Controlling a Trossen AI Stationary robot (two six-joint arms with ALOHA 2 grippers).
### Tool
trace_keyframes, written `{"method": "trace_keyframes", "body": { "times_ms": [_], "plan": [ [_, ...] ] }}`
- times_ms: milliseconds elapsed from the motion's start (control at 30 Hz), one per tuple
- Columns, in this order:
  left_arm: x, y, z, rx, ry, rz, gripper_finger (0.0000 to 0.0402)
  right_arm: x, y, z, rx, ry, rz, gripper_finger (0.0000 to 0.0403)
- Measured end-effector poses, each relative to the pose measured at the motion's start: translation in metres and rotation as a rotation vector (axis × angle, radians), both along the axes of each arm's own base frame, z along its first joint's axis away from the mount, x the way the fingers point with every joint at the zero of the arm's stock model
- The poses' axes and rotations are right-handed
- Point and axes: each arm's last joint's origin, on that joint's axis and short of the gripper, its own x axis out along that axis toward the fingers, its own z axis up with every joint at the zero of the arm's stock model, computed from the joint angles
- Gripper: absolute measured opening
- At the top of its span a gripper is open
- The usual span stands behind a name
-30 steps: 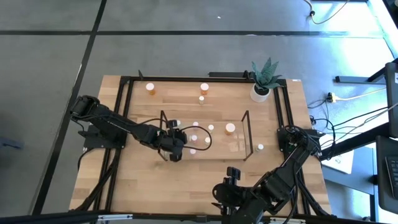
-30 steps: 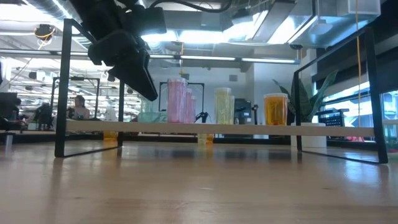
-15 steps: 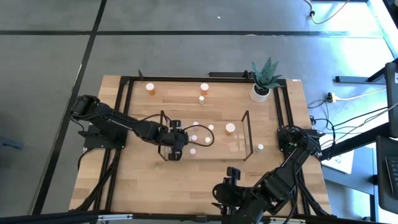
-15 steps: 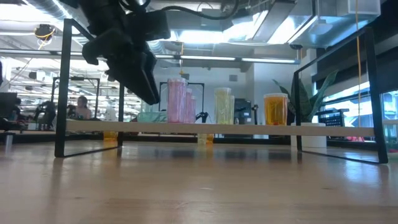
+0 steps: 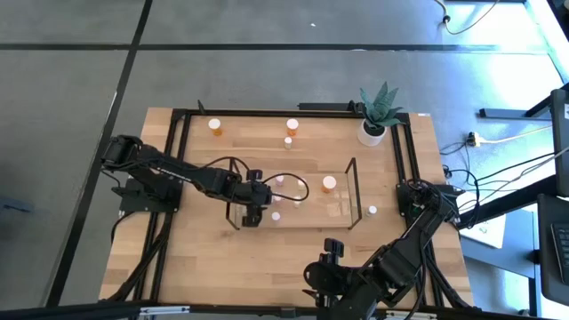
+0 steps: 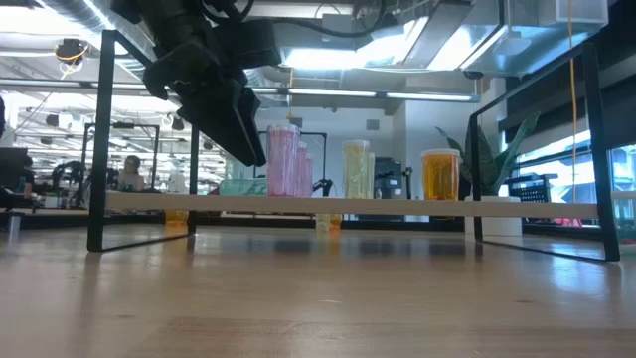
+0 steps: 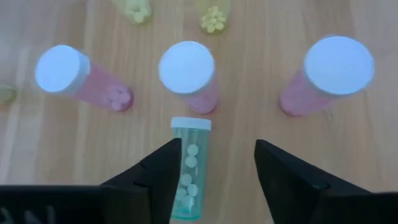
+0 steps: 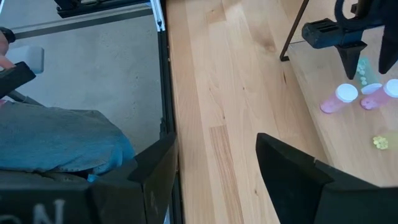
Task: Pick and place medicine bottles onto shelf by color
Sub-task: Put the bottom blue pill bottle on the shelf aligned with the other blue pill bottle
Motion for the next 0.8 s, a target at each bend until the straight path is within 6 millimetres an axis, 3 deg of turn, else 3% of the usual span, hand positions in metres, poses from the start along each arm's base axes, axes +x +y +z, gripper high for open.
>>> {"method": "trace_keyframes", "body": {
  "times_ms": [233,800],
  "plan": [
    [0.002,0.007,-0.004,0.023,0.018,0.006,0.0244,0.000,0.000,0.000,0.000,0.000,0.000,0.0219],
    [0.015,0.005,-0.022,0.067,0.026,-0.058,0.0247,0.000,0.000,0.000,0.004,-0.004,0.000,0.0219]
  ]
}}
